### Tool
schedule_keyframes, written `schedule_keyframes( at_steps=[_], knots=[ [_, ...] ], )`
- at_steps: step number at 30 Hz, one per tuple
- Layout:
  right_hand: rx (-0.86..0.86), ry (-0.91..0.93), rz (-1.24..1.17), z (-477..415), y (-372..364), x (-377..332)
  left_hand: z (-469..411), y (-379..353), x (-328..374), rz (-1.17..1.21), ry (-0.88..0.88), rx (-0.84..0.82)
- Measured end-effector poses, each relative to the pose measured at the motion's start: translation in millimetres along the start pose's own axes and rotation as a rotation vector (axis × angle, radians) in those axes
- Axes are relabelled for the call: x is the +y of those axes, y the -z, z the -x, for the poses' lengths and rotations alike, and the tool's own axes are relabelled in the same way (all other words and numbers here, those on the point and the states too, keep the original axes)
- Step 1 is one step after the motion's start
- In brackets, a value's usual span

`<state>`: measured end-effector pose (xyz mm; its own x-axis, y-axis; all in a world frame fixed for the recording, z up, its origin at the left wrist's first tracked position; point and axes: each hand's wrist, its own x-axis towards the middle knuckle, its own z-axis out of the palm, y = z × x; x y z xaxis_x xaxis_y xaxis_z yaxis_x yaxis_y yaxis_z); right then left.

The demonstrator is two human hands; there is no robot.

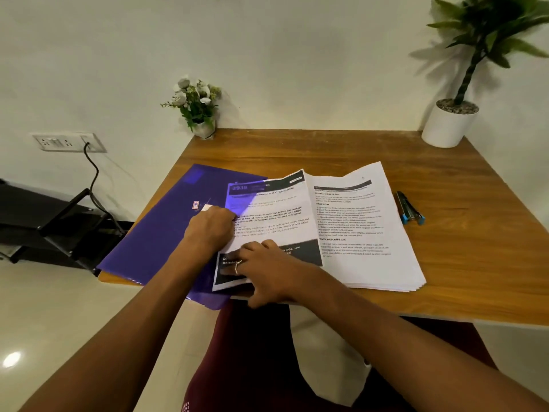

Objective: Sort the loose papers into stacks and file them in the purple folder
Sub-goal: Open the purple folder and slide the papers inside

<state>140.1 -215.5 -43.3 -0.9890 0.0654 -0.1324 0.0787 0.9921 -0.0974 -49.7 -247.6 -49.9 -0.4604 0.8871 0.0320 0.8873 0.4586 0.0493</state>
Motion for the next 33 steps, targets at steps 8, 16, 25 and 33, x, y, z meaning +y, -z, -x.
schedule_keyframes(
  at_steps=[8, 16, 25, 33],
  knots=[
    [-0.135, 0.019, -0.085, -1.4, 32.3, 2.4, -8.2, 18.9, -12.2, 0.088, -0.027, -0.145],
    [0.161, 0.064, 0.282, -3.0, 41.9, -33.9, -8.8, 22.5, -1.6, 0.134, -0.012, -0.153],
    [0.717, -0.467, -0.31, 15.6, 25.1, 33.8, 1.4, 8.5, 8.1, 0.248, 0.01, -0.02],
    [0.465, -0.925, -0.977, 21.9, 16.0, 86.1, 2.4, 13.6, 13.8, 0.392, 0.083, 0.007]
  ],
)
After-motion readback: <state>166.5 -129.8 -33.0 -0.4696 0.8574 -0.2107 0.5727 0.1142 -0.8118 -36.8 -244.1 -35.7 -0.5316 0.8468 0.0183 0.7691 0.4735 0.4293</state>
